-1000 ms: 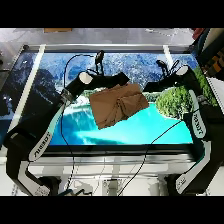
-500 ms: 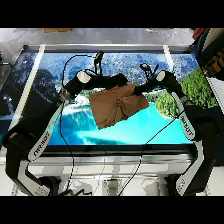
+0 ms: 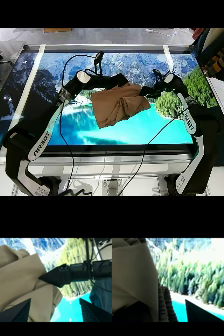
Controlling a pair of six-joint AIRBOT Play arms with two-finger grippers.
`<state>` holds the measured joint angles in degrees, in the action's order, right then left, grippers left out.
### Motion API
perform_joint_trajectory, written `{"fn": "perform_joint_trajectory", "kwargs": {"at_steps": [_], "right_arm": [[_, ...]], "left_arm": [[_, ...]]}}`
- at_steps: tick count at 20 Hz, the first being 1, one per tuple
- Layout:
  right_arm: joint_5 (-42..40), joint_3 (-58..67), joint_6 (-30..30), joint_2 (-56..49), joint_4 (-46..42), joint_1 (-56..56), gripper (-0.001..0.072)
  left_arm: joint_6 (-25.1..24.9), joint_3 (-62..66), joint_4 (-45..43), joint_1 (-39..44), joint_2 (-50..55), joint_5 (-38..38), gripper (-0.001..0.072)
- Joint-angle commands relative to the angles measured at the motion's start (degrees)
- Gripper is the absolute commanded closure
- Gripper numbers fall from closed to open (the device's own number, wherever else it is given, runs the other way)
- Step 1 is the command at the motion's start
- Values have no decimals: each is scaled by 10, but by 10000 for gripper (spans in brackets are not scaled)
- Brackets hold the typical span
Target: Fold the clothes and pants, and hang the long-sleeved shirts on hangers.
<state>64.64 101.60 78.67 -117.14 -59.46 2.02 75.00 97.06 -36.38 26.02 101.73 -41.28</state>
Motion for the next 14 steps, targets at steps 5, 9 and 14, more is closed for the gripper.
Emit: {"fn": "perform_joint_trajectory", "kwargs": {"at_steps": [5,9,14], "right_arm": [[156,-1,1,-80,234,6,141],[132,0,-25,-84,252,-52,141],[77,8,-34,-83,254,-120,644]], "left_arm": [[-1,0,0,-2,0,-2,6],[-42,0,-7,-9,-1,-2,15],[-56,0,-67,-39,-13,-3,15]]}}
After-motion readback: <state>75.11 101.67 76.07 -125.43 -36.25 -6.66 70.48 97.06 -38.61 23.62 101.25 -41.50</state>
